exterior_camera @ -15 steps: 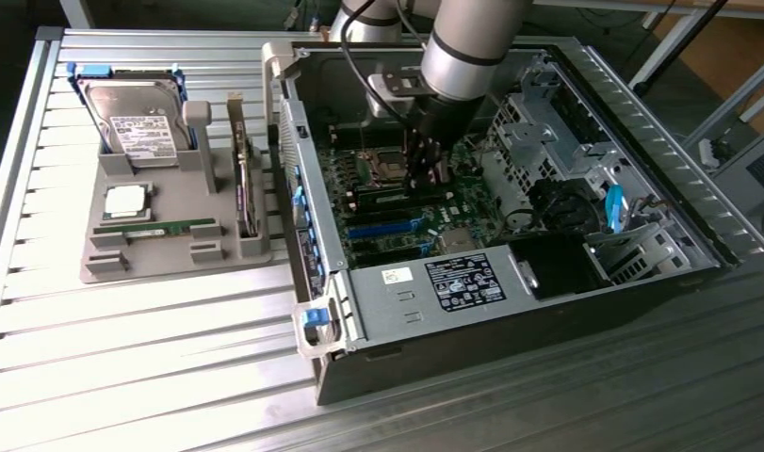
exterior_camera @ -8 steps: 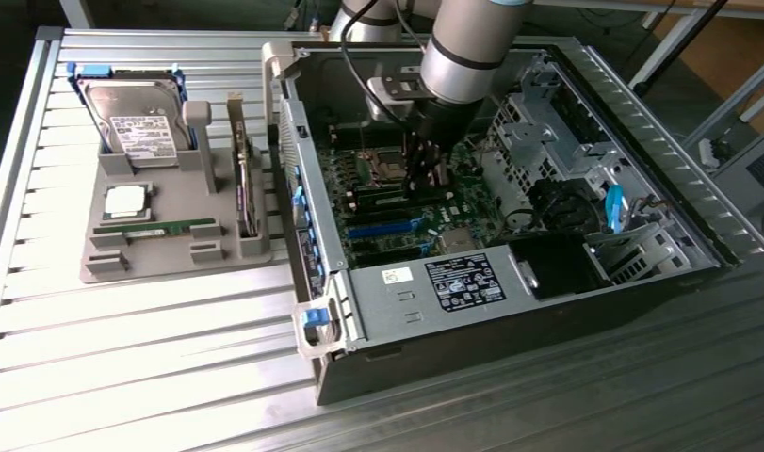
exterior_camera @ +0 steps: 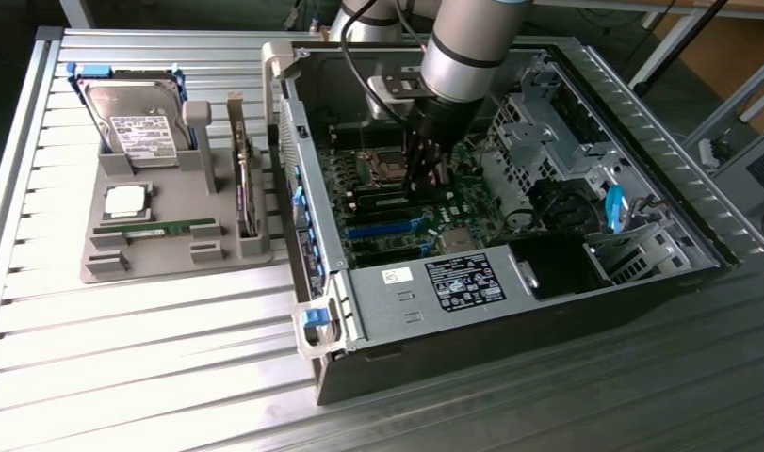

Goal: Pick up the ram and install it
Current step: 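Insert the ram into the slot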

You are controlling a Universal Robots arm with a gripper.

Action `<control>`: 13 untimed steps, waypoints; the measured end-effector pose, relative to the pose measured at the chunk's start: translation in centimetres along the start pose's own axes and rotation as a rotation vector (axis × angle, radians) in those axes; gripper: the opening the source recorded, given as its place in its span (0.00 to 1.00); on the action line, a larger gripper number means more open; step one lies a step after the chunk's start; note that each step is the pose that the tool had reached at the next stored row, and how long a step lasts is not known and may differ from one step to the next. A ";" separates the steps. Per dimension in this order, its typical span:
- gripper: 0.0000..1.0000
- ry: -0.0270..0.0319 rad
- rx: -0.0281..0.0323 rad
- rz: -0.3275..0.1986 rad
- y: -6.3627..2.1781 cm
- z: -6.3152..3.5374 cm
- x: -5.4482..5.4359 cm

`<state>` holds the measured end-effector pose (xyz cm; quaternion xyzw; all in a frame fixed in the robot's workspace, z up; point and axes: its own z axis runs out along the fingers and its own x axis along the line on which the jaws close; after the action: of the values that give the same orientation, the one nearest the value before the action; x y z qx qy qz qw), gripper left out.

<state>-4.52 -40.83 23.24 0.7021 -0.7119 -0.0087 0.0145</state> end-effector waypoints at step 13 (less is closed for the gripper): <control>0.18 0.0005 0.0000 0.000 0.03 -1.02 0.0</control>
<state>-4.51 -40.83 24.25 0.7021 -0.7119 -0.0085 0.0147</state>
